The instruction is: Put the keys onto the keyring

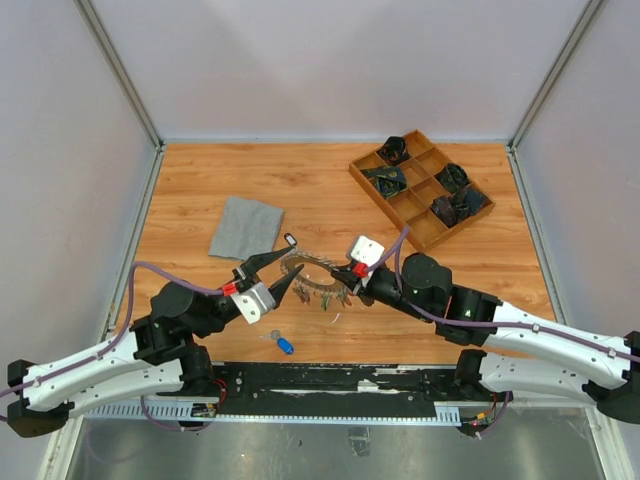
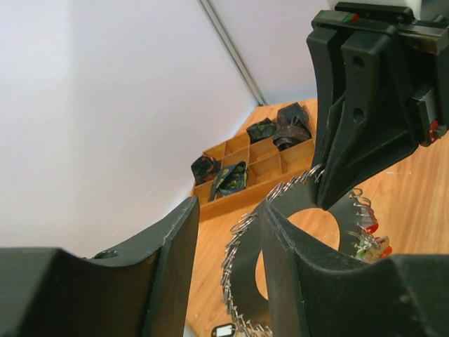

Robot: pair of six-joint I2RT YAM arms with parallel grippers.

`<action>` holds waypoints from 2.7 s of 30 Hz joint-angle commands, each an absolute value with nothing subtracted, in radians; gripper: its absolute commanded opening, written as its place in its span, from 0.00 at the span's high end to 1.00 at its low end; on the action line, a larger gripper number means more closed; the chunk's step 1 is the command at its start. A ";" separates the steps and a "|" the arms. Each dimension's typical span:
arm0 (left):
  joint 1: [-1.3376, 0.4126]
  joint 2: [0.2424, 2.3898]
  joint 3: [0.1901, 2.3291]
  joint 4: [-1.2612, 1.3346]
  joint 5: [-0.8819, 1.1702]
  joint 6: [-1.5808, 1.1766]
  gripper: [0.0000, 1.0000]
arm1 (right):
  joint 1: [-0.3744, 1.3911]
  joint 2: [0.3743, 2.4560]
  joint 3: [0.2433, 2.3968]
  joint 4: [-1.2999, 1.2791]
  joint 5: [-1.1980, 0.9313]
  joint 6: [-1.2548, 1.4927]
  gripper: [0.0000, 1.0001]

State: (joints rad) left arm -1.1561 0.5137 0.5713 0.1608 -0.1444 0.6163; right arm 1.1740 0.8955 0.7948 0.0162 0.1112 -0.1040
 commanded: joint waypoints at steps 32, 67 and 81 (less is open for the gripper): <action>-1.166 0.817 0.506 0.575 -0.165 0.262 0.30 | 1.181 0.977 0.939 0.081 0.590 0.497 0.99; -1.167 1.004 0.633 0.489 -0.369 0.165 0.48 | 1.181 0.996 0.933 0.110 0.550 0.552 0.99; -1.167 0.920 0.606 0.481 -0.307 0.150 0.86 | 1.180 0.961 0.904 0.199 0.415 0.393 0.80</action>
